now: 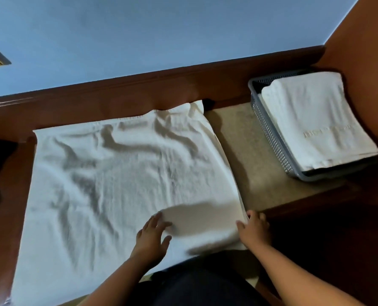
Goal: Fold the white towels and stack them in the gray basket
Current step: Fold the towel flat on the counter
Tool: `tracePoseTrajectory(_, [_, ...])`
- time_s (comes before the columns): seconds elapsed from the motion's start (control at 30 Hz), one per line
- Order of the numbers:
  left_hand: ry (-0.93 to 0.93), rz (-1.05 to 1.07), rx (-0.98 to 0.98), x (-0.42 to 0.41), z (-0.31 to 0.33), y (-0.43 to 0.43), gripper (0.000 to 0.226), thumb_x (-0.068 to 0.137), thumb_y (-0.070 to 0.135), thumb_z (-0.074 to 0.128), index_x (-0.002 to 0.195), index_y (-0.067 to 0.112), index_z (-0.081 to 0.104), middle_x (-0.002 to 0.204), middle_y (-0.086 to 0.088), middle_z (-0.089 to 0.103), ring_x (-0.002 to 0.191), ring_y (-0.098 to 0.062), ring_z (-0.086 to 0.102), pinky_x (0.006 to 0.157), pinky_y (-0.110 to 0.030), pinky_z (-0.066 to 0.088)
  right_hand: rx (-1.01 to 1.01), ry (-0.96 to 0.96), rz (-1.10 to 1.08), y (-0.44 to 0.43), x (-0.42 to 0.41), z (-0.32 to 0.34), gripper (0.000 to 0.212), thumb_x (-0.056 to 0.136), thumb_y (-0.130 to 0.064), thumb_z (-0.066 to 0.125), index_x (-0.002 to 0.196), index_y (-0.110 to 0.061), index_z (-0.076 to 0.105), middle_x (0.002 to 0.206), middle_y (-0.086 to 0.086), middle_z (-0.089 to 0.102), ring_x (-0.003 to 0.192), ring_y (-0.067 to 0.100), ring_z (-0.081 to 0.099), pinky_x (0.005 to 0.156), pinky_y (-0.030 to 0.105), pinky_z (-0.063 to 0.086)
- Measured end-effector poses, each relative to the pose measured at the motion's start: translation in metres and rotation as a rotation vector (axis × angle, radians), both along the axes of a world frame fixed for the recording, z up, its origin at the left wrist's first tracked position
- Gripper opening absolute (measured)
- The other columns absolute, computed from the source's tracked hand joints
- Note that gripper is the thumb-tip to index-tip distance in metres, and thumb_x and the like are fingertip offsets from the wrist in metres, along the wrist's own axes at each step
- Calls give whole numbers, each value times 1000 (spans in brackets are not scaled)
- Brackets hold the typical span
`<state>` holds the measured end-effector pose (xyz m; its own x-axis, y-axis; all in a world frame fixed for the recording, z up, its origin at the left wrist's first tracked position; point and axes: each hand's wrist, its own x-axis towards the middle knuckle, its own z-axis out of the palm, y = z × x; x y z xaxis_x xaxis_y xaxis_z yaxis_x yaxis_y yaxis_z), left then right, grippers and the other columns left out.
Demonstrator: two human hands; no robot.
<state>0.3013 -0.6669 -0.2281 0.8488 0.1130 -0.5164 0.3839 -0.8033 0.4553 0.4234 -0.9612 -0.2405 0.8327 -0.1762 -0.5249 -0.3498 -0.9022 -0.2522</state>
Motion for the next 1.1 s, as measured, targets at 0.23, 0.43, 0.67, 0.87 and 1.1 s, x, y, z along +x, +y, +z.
tracePoseTrajectory(0.23, [61,52,56,7,10,-26,37,101,37,54,138,40,48,166,8,15,150,-18,24,117,-43,27,220,-165,-143,-12,16,-12,17,98,-16,55,100,0,61,108,22,59,103,40,57,86,41,44])
tracePoseTrajectory(0.43, [116,41,75,13,14,-53,39,100,38,54,139,39,48,167,7,14,150,-19,26,118,-44,26,427,-190,-334,-26,9,-9,12,100,-15,54,98,-4,58,87,10,62,88,35,62,74,37,46])
tracePoseTrajectory(0.67, [128,-40,105,23,17,-68,43,101,40,53,143,36,46,166,5,18,148,-22,29,119,-44,25,317,-49,-109,-47,-1,-16,21,87,-21,69,75,-26,53,76,-3,62,76,26,63,73,41,56])
tracePoseTrajectory(0.87, [110,-154,111,34,18,-66,43,102,39,52,144,35,46,161,8,28,145,-20,33,118,-41,24,142,-86,-141,-60,6,-19,14,89,-22,61,100,-15,67,103,13,67,102,37,62,86,42,52])
tracePoseTrajectory(1.1, [87,-165,70,58,20,-56,46,101,36,54,145,31,46,156,4,34,138,-20,42,115,-41,31,-28,-45,-20,-25,25,-3,41,87,-28,60,128,-25,55,138,7,46,130,30,38,108,44,31])
